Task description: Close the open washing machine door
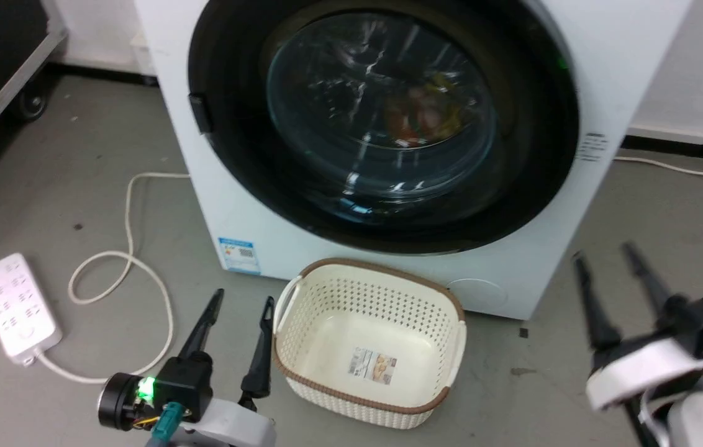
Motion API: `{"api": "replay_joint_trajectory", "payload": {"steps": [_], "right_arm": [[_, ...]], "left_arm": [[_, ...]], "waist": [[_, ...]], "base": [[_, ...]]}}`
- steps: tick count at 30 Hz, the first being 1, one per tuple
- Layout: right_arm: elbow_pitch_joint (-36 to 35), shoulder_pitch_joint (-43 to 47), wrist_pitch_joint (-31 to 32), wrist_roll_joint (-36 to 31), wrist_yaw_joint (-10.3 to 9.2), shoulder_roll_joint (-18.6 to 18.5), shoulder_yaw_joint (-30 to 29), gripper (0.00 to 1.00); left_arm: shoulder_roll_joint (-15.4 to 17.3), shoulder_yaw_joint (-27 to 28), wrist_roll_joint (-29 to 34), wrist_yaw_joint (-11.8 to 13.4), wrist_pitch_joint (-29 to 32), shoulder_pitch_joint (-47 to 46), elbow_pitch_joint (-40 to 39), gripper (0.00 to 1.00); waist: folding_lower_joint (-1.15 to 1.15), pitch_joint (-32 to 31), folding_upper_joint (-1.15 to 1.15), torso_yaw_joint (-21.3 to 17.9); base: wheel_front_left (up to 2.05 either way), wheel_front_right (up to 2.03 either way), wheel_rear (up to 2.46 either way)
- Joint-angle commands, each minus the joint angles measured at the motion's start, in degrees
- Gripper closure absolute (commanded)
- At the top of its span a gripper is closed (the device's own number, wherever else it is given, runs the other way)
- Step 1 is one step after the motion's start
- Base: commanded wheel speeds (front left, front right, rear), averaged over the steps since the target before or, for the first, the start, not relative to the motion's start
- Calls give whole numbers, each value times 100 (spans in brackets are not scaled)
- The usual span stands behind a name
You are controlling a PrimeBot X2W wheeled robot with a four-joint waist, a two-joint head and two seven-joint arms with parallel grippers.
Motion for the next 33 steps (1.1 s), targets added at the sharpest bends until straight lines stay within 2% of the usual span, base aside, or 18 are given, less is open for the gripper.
{"api": "replay_joint_trajectory", "payload": {"steps": [1, 4, 9, 17, 30, 31, 33], "right_arm": [[-109, 187, -18, -89, -3, 175, -55, 0], [-357, 485, -18, -250, -3, 494, -378, 0], [-699, 904, -18, -283, -3, 715, -731, 0], [-683, 1375, -18, -147, -3, 758, -637, 0], [-489, 1333, -18, 14, -3, 760, -547, 0], [-499, 1344, 1, -4, 1, 737, -549, 100], [-501, 1343, 11, -6, 1, 736, -550, 100]], "left_arm": [[43, -32, 79, -34, -26, 53, 26, 0], [48, -62, 123, -33, -26, 52, 72, 0], [40, -50, 89, -38, -26, 84, 127, 0], [28, 13, 3, -86, -26, 134, 230, 0], [1, 77, -106, -148, -26, 92, 572, 0], [1, 59, -83, -128, 0, 69, 582, 100], [-2, 52, -80, -123, 12, 69, 598, 100]], "waist": [[2, -106, 0, -131], [2, -149, 0, -187], [2, -212, 0, -244], [2, -227, 0, -294], [2, -157, 0, -300], [2, -157, 0, -301], [2, -154, 0, -301]], "base": [[0, 0, 0], [0, 0, 0], [0, 0, 0], [0, 0, 0], [0, 0, 0], [0, 0, 0], [0, 0, 0]]}}
